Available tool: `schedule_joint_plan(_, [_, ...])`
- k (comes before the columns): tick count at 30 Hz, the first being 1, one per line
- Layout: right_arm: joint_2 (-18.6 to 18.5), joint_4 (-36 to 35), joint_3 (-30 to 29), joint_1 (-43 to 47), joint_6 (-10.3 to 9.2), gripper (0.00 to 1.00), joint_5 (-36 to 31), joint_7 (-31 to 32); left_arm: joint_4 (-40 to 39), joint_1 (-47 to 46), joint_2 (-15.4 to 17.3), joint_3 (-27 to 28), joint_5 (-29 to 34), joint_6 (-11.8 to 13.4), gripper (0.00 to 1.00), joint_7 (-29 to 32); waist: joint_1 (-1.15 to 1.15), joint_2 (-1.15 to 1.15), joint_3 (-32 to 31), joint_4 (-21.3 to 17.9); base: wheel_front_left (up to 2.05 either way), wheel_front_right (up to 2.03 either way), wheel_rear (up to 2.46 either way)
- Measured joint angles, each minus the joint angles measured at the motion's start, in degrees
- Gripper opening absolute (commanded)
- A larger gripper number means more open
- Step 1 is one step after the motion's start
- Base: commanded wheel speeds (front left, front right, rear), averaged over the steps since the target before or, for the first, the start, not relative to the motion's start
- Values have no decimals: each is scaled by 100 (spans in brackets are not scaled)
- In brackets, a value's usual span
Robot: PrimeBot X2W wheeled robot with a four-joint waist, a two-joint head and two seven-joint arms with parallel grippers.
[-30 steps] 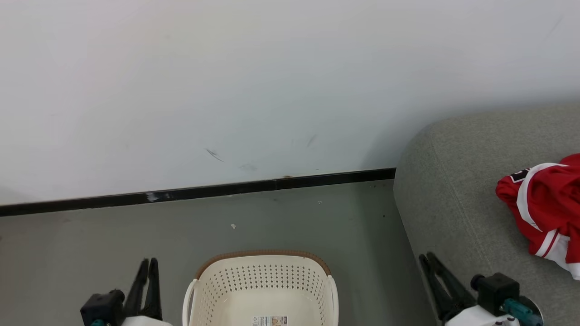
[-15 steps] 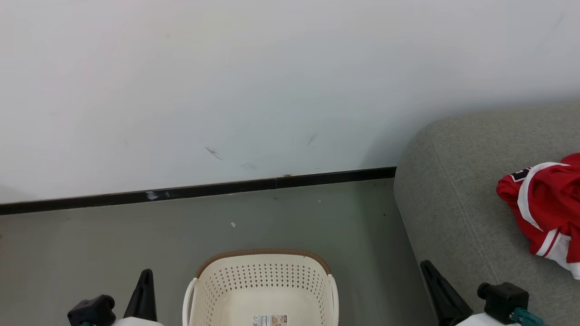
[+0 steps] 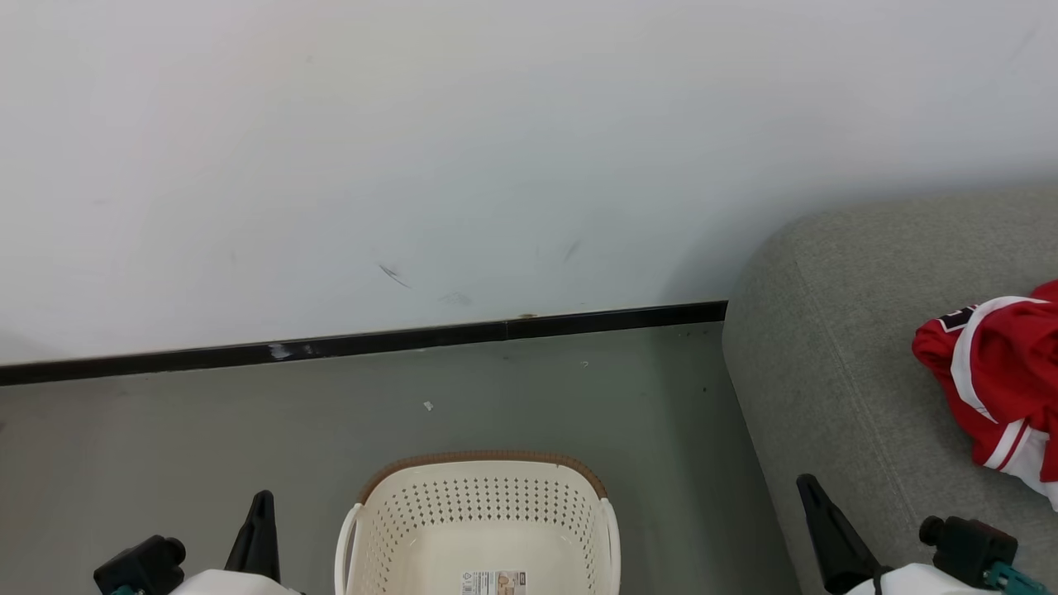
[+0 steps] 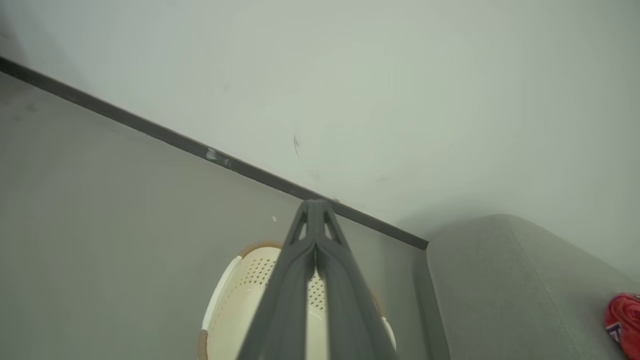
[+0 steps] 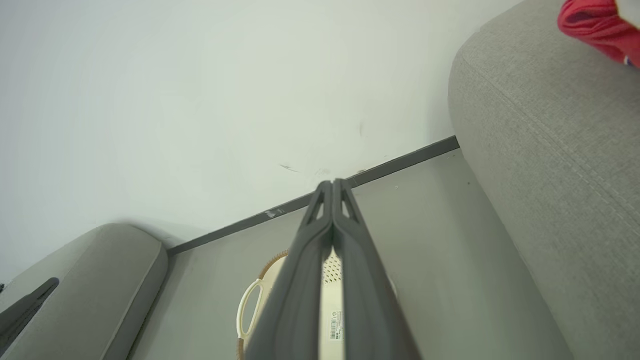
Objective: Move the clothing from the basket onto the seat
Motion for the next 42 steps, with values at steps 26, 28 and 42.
schedule_joint_plan(26, [-219, 189, -166, -276, -4, 0, 2405, 452, -11, -17, -174, 532, -1499, -444, 0, 502, -13, 0, 34, 38, 0, 0, 0])
schedule_joint_plan(28, [-233, 204, -172, -326, -4, 0, 2603, 460, -10, -30, -189, 569, -1628, -492, 0, 524, -18, 0, 42, 40, 0, 0, 0])
schedule_joint_plan(42, [-344, 300, -252, -522, -4, 0, 4027, 693, 16, -116, -296, 895, -2530, -784, 0, 845, -32, 0, 97, 60, 0, 0, 0])
